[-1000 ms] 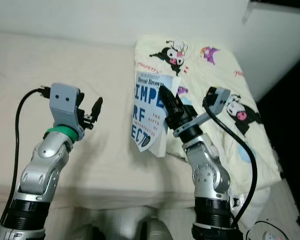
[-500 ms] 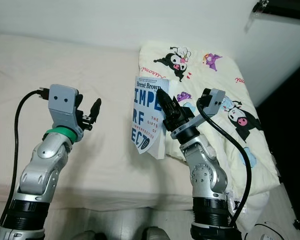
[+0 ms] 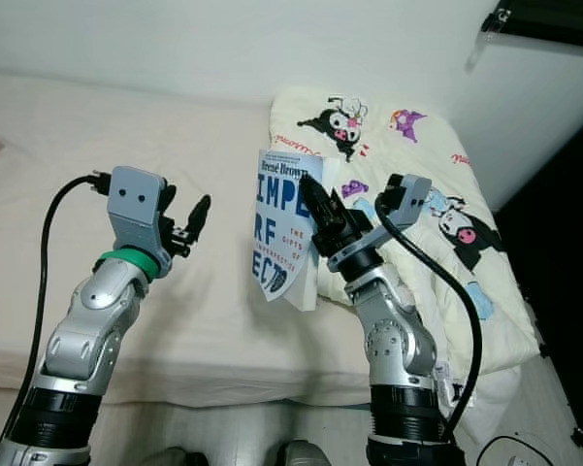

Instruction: Clean up the room

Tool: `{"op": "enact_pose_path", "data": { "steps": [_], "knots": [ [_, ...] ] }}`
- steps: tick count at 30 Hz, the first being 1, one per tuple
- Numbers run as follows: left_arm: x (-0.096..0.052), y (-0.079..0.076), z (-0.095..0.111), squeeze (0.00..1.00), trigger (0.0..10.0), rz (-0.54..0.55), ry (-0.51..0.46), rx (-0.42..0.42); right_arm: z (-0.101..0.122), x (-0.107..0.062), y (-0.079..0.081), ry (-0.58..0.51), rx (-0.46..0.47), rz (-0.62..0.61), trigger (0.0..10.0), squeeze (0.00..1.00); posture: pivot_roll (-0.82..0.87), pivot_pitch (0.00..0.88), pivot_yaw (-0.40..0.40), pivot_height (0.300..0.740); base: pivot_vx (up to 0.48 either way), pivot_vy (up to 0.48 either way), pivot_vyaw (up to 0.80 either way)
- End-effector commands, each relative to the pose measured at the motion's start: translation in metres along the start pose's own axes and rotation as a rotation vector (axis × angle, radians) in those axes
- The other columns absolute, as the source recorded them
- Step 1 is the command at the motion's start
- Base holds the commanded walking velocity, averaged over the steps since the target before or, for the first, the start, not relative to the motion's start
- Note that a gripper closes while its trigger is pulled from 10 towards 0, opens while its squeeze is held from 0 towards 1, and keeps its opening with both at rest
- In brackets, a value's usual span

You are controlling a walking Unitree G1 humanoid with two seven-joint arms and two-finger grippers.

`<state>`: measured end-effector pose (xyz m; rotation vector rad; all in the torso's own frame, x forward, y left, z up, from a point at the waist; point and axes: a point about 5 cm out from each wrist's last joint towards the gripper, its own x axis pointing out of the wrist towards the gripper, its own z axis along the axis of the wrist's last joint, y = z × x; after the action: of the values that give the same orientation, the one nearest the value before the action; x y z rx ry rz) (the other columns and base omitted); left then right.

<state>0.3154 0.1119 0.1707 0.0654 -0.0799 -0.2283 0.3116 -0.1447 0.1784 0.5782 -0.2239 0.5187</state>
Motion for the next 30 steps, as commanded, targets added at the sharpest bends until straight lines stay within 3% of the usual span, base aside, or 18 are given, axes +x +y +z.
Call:
{"op": "enact_pose_path", "data": {
  "steps": [1,30],
  "knots": [
    [0.0008,-0.0018,-0.0025,0.0,10.0,-0.012,0.008,-0.009,-0.0011,-0.0027,-0.0021,-0.006,-0.002,-0.012,10.0,0.0,-0.05,0.018,-0.006,0.74,0.0,0.27,0.0],
    [0.0015,-0.0005,0.0004,0.0,10.0,-0.019,-0.001,-0.007,-0.003,-0.0043,-0.0026,-0.012,0.011,-0.019,10.0,0.0,-0.05,0.026,0.003,0.74,0.0,0.342,0.0]
  ]
}}
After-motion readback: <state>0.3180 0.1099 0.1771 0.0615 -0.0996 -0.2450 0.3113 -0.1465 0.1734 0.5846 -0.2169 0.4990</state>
